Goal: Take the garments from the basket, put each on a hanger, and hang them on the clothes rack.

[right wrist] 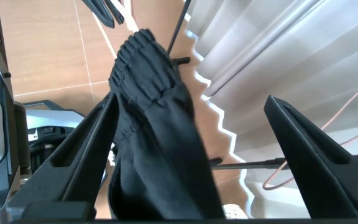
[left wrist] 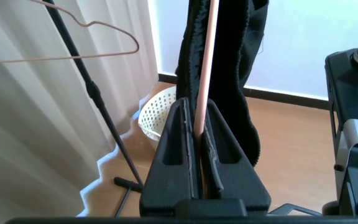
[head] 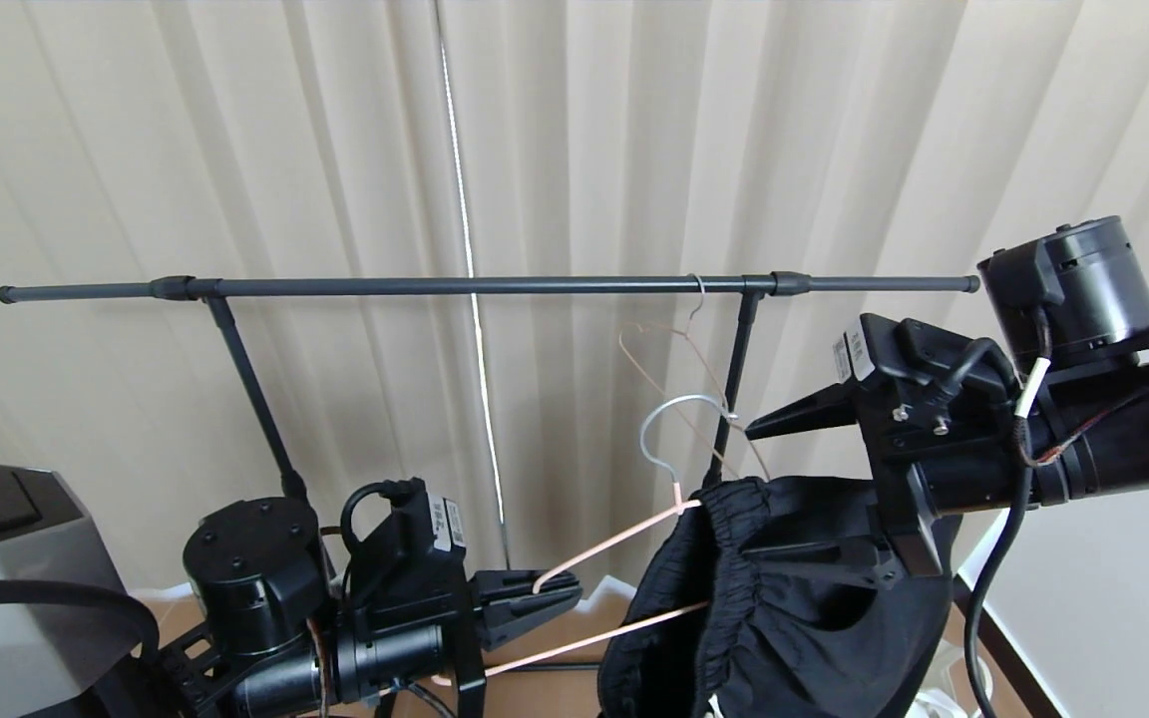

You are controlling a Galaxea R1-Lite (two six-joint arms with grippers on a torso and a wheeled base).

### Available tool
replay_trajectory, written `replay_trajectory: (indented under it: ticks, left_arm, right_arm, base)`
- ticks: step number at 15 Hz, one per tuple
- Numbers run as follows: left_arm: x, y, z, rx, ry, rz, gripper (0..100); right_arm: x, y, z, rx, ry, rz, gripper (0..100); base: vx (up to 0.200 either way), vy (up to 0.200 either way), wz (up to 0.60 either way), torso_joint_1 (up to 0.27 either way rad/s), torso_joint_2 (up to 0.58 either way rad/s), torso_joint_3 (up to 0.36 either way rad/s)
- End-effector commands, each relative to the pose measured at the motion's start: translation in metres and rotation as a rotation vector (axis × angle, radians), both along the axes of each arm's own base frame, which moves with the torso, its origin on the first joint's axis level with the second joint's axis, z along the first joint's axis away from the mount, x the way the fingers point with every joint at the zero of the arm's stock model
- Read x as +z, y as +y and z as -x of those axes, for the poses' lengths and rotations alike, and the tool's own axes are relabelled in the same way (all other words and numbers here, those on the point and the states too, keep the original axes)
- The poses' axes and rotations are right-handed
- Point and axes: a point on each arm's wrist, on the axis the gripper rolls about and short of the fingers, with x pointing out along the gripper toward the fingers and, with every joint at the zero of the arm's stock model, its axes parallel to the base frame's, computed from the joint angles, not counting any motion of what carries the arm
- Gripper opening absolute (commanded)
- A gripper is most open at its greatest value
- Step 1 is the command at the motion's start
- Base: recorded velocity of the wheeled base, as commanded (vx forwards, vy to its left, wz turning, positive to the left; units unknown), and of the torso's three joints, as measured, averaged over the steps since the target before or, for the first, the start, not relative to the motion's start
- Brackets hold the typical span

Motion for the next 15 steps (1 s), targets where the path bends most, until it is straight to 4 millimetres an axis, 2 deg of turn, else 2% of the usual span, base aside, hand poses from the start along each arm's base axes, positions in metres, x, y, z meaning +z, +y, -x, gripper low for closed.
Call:
replay_trajectory:
  ticks: [1,6,13,14,15]
  left_arm:
    - [-0.001,-0.003,-0.005,-0.002,-0.005,0.006,0]
    - [0.000,-0.004,-0.004,-0.005,-0.008,0.007,0]
    - [-0.001,-0.003,-0.001,-0.009,-0.006,-0.001,0]
    - [-0.001,-0.003,-0.001,-0.009,-0.004,0.000,0]
    - [-0.001,-0.003,-0.001,-0.009,-0.004,0.000,0]
  right_arm:
    - [-0.005,0.002,-0.003,0.000,0.019,0.009,100]
    - [-0.015,0.005,-0.011,-0.002,0.048,0.024,100]
    - [-0.016,0.006,-0.013,-0.001,0.053,0.021,100]
    - [-0.017,0.005,-0.013,-0.001,0.056,0.022,0]
    - [-0.018,0.005,-0.013,0.001,0.058,0.022,0]
  base:
    - [0.000,0.000,0.00,0.000,0.00,0.000]
    - [0.000,0.000,0.00,0.000,0.00,0.000]
    - [0.000,0.000,0.00,0.000,0.00,0.000]
    - [0.000,0.000,0.00,0.000,0.00,0.000]
    - [0.000,0.000,0.00,0.000,0.00,0.000]
